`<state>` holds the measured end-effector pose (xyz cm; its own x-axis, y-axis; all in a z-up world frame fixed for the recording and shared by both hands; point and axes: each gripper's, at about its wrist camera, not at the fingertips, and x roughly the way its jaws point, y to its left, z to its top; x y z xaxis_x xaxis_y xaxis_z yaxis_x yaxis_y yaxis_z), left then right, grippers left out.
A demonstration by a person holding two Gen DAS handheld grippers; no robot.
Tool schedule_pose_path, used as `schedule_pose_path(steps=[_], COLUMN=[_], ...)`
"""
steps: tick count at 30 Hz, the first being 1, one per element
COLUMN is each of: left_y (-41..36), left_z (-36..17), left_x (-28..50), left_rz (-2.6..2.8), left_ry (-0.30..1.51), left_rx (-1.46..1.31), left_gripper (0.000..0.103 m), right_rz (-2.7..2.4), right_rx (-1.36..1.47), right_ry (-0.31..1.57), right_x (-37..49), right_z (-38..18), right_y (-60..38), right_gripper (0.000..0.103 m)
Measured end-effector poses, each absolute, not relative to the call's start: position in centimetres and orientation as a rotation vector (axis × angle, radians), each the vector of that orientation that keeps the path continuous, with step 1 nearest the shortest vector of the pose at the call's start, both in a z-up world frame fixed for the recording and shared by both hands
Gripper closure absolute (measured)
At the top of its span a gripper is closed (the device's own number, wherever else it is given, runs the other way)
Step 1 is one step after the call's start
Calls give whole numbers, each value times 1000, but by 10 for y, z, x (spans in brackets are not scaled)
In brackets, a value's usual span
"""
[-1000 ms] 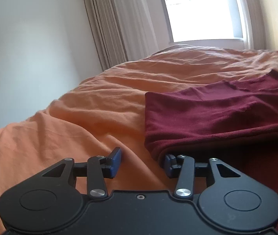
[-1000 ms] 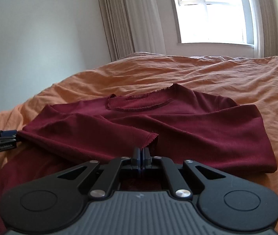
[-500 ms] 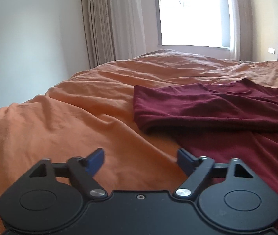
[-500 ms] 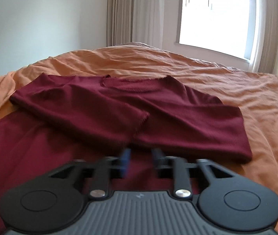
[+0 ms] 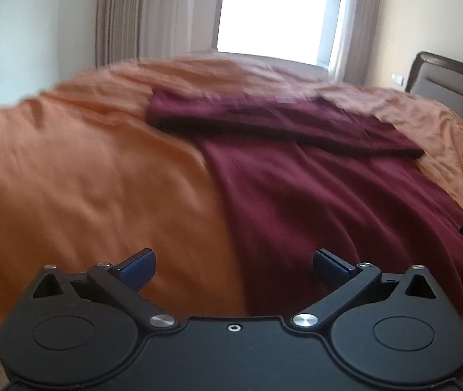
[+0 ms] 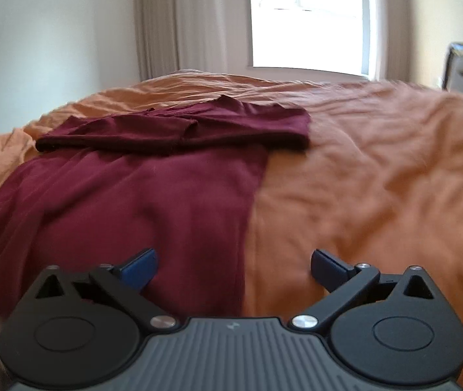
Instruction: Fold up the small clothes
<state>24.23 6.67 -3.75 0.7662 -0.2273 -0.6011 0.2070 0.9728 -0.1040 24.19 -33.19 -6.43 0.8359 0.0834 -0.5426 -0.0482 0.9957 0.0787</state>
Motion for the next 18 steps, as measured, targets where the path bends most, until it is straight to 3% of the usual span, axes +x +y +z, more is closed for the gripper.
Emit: schedule_pose_path(steps=[8, 11, 14, 15, 17, 18], left_y=[59, 60, 63, 64, 66, 66], left_z=[-56, -61, -67, -68, -68, -68], left_x=[217, 215, 215, 215, 215, 216], left_rz=[-228, -217, -216, -217, -232, -257], left_ry=[701, 771, 817, 828, 841, 848], left_rx=[-112, -169, -233, -250, -288, -311], left_gripper=[1, 4, 12, 14, 27, 33], right_rz=[11, 9, -2, 4, 35, 54], right_rx=[181, 218, 214, 212, 226, 243], right_ry=[523, 526, 532, 533, 536, 540], right_x=[189, 182, 177, 176, 175, 175], right_z=[-76, -81, -82, -83, -81, -81], right_y=[-334, -332, -325, -323, -323, -324], right_gripper=[1, 11, 32, 44, 60, 74])
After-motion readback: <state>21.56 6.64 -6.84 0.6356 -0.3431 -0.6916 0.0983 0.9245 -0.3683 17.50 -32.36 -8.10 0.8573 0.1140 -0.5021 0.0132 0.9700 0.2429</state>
